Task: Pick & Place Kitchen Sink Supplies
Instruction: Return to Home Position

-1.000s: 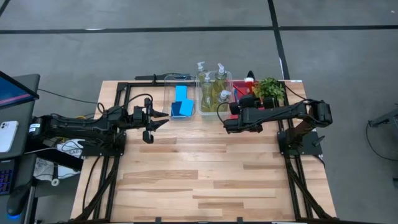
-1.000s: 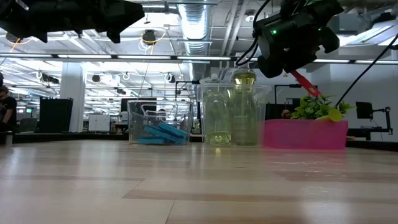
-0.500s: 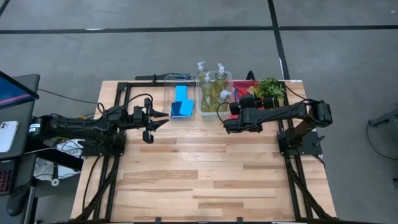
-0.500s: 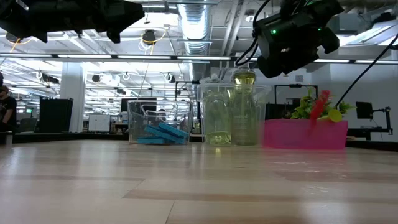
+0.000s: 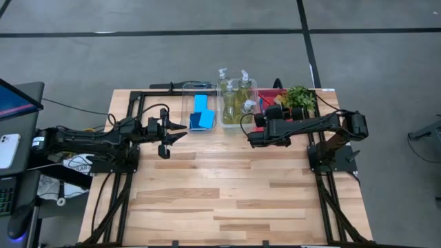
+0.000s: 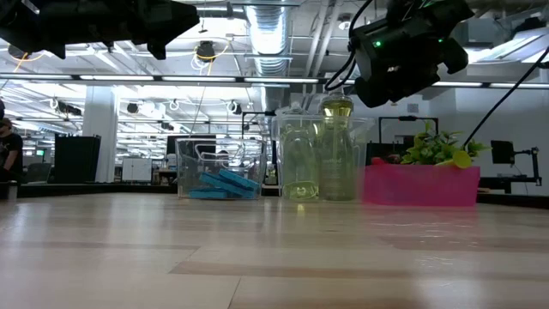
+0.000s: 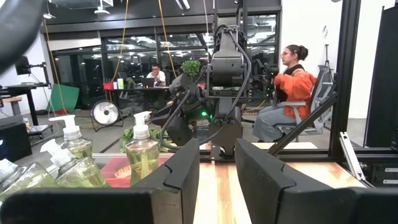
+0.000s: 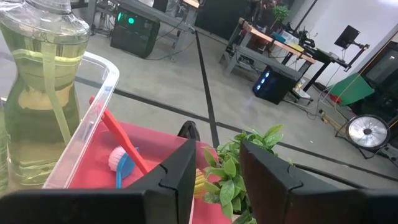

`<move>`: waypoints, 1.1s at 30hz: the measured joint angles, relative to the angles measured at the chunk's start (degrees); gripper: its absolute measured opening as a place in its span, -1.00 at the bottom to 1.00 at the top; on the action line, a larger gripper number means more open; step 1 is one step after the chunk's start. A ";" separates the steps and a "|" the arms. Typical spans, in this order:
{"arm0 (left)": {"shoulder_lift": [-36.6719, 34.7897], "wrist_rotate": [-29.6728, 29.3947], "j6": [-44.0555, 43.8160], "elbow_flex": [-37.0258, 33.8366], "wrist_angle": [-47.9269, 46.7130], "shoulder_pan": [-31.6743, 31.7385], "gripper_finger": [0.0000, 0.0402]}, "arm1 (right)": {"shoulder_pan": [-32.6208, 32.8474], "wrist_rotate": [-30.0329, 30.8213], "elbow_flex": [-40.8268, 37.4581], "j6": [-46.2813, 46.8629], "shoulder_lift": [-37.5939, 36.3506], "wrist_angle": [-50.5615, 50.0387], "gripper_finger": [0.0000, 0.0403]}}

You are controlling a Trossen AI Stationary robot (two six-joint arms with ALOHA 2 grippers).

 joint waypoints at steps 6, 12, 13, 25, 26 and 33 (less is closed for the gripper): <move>0.00 0.02 0.00 0.00 0.00 0.00 -0.48 | -0.01 0.06 0.00 -0.01 0.00 0.00 -0.42; 0.00 0.02 0.00 0.00 0.02 0.01 -0.48 | 0.02 0.21 0.00 -0.03 0.00 -0.02 -0.42; 0.00 0.02 0.00 0.00 0.02 0.00 -0.48 | 0.16 0.21 0.00 -0.03 0.00 -0.02 -0.42; -0.02 0.01 0.00 0.00 0.22 0.01 -0.48 | 4.92 0.69 3.40 -0.12 0.00 -3.08 -0.42; -0.02 0.00 0.00 0.00 0.20 0.00 -0.48 | 5.58 0.92 3.89 -0.83 0.00 -3.08 -0.42; -0.02 0.01 0.02 0.00 0.20 0.02 -0.48 | 12.07 1.78 8.19 -7.10 0.00 -2.35 -0.42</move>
